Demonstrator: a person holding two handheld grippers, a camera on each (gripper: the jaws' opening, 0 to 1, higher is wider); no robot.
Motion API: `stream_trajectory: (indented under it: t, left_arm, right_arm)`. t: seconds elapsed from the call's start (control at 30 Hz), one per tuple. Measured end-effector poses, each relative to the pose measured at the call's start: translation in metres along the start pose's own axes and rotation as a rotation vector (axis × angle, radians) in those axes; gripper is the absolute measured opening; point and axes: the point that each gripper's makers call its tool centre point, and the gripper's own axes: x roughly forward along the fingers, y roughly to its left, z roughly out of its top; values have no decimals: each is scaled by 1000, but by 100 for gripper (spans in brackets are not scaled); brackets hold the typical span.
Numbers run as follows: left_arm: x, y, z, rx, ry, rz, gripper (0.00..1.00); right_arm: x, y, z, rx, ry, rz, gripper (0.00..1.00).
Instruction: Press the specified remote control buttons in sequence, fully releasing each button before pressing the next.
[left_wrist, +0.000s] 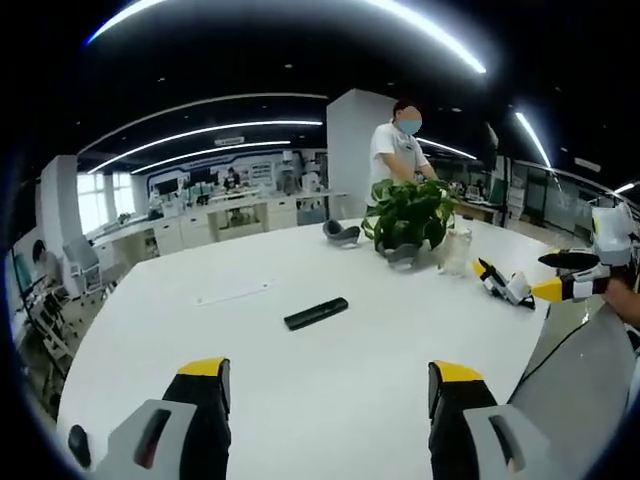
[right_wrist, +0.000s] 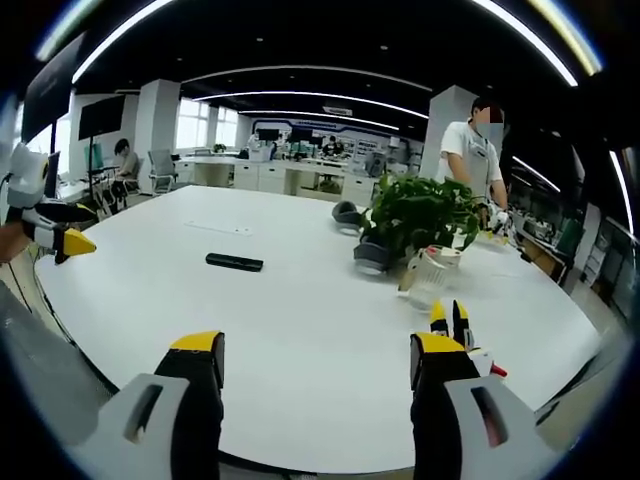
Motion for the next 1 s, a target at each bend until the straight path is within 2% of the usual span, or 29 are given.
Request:
stream_trajectory:
  t: [0.17, 0.33, 0.6, 0.7, 0.9, 1.0]
  left_arm:
    - [13, 4, 12, 27, 7, -22, 81]
    - [27, 8, 32, -17, -6, -54, 76]
    - [55, 16, 51, 74, 23, -85, 70]
    - [67, 15, 55, 118, 44, -109, 64]
    - [91, 11, 67, 148, 57, -161, 62]
    - [101, 8, 70, 187, 71, -186, 58]
  right_arm:
    - [0, -1, -1, 2, 3, -1, 78]
    - [1, -1, -2, 2, 11, 2, 77]
    - [3, -1, -5, 1, 29, 0, 75]
    - [3, -1, -6, 2, 34, -1, 75]
    - [3, -3, -7, 3, 41, -10, 75]
    - [4, -5, -8, 8, 47, -15, 75]
